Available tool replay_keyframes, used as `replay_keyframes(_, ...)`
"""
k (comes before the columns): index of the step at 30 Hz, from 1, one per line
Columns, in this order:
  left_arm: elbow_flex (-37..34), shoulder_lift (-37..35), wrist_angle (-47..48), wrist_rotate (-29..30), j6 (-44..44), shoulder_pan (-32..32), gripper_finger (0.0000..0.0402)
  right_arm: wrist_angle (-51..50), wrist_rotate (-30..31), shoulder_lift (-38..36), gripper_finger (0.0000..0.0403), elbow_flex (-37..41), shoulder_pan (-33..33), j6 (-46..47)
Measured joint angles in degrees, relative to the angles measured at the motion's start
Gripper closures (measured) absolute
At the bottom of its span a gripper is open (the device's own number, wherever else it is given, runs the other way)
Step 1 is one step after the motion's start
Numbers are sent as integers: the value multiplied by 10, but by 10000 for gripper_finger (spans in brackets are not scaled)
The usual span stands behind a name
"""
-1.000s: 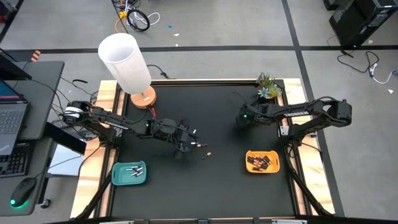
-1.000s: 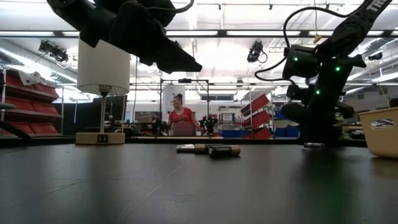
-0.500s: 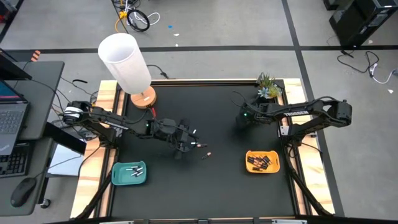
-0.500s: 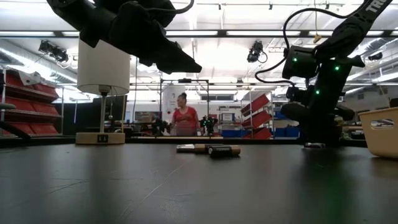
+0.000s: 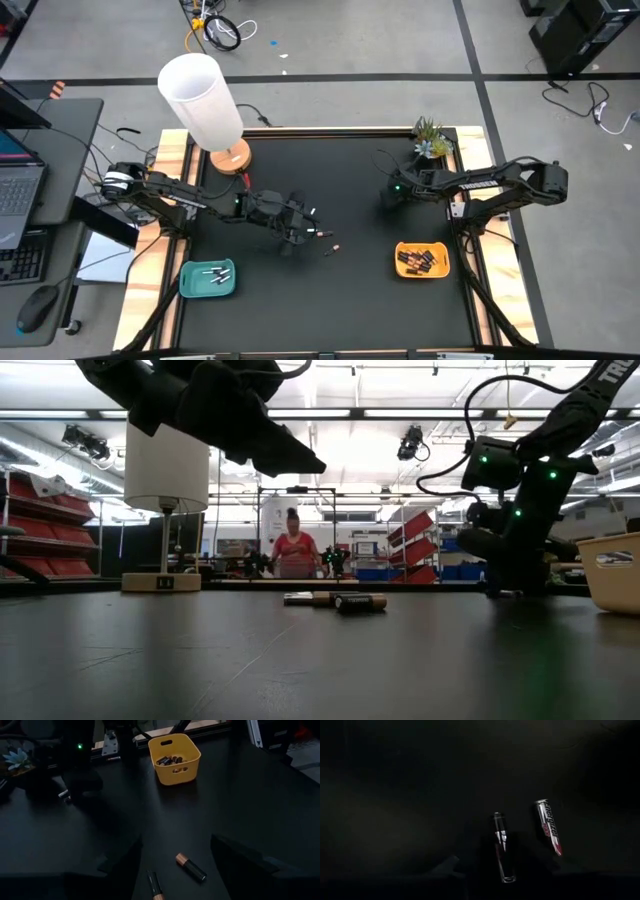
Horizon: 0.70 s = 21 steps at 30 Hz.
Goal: Sort batteries
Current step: Put the silver battery into the green bin
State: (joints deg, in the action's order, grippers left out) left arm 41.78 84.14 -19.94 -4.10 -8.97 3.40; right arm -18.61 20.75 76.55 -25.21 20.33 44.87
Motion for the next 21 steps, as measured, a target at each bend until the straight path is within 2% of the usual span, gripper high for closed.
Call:
replay_keyframes(4, 0, 0, -1, 0, 0, 0, 149, -5, -7, 0, 368, 0, 0, -15)
replay_keyframes(6, 0, 0, -1, 0, 2, 0, 149, -2, -14, 0, 388, 0, 0, -28)
replay_keyframes(9, 0, 0, -1, 6, 8, 0, 149, 23, -25, -3, 388, 0, -11, -45)
replay_keyframes(11, 0, 0, -2, 12, 17, 0, 149, 48, -60, -12, 394, -7, -29, -73)
replay_keyframes(14, 0, 0, -5, 12, 22, 0, 149, 138, -109, -41, 396, -18, -61, -131)
replay_keyframes(21, 0, 0, -37, 12, 57, 0, 149, 328, -126, -59, 396, -18, -135, -206)
